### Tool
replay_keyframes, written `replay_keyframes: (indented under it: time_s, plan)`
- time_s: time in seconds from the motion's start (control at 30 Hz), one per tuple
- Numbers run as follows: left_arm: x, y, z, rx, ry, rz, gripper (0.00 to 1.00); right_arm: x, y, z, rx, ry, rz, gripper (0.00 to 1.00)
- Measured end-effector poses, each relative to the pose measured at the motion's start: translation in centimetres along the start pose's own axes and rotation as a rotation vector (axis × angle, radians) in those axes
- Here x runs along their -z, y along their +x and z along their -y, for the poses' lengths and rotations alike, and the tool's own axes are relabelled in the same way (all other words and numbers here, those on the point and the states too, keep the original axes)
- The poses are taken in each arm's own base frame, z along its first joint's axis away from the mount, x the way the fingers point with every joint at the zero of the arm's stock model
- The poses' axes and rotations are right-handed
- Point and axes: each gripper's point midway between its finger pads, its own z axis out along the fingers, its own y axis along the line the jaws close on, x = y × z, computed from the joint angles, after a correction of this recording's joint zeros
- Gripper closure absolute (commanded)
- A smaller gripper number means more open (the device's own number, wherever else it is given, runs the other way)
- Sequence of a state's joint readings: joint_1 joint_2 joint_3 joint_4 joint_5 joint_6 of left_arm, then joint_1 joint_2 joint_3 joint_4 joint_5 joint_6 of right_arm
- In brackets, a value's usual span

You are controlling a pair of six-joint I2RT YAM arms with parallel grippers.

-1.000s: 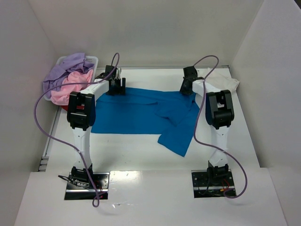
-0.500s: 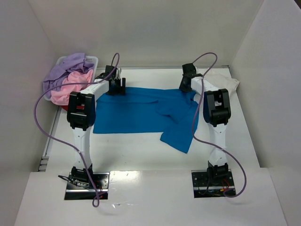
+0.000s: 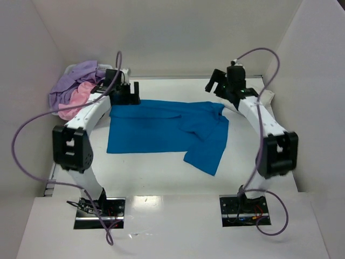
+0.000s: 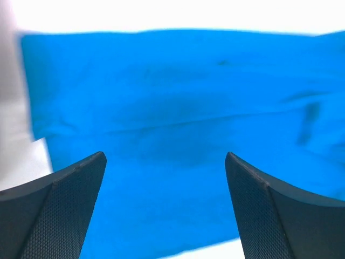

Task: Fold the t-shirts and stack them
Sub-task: Fold the flattened tshirt in 1/3 of the way, then grap the side of the flattened tshirt closest away from the robot with both arms

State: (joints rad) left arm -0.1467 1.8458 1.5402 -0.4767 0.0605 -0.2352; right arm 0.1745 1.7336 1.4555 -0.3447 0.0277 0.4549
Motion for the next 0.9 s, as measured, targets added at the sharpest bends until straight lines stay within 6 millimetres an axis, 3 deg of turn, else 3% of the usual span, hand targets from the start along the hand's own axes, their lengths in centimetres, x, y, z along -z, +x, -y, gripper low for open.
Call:
replay_keyframes:
  time_s: [0.1,0.17,0.23,0.43,0.5,0.67,0.9]
  plan:
    - [5.8,-2.5,1.2,0.035,0.031,0.139,0.01,6.3,-2.2,-1.5,-0.046,-0.091,0.122,0.01]
    - [8.5,-2.5,1.6,0.078,0.047,0.201,0.01,9.1,-1.5,-1.4,-0.087,-0.122,0.151,0.01]
    - [10.0,-1.1,1.8,0.136,0.056,0.223,0.00,10.5,0.8,-0.5,-0.134,-0.128,0.136,0.01]
    - [9.4,8.0,-0.3,0.310,0.001,0.092,0.00,10.7,13.4,5.1,-0.244,0.023,-0.122,0.01]
    - [9.3,9.8,-1.3,0.374,-0.027,0.063,0.00,11.4,15.7,6.0,-0.263,0.051,-0.171,0.01]
    - [10.6,11.5,-2.7,0.509,-0.046,0.110,0.00,12.7,16.9,6.1,-0.303,0.074,-0.183,0.01]
    - [10.6,11.9,-3.6,0.569,-0.064,0.123,0.00,11.9,20.9,7.4,-0.288,0.181,-0.284,0.01]
